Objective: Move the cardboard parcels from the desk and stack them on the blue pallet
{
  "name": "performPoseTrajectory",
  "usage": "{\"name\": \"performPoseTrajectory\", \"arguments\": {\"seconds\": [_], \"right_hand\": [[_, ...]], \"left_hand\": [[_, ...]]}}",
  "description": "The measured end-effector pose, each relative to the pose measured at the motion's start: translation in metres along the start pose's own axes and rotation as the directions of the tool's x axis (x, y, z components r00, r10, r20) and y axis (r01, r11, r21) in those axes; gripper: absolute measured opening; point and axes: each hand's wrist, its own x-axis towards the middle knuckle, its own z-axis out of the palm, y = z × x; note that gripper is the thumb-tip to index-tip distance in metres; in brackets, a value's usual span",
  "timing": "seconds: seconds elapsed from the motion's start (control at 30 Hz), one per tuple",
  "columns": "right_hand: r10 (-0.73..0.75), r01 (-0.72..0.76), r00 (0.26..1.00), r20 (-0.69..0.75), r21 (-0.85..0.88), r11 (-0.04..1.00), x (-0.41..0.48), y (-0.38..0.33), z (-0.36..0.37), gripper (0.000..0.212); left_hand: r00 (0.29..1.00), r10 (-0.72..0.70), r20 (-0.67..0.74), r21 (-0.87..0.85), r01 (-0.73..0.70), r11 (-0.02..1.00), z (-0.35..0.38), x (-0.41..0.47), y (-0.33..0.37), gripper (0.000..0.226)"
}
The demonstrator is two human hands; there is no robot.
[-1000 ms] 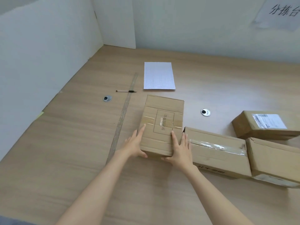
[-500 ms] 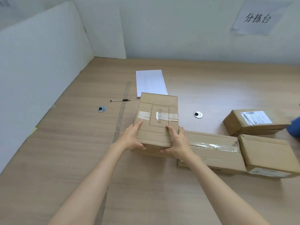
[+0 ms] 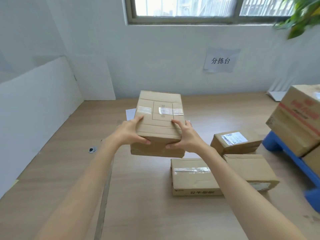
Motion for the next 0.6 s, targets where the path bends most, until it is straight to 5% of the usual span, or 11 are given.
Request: {"name": "performPoseTrajectory", "arguments": {"seconds": [0.6], "right_hand": [[0.106,-0.137,0.951,-0.291,-0.090,0.986,-0.152,0.089,-0.257,0.103]], "left_hand": [[0.945,0.328,0.011,0.033,-0.328,0.944,0.042,-0.002,0.280,0.110]]}}
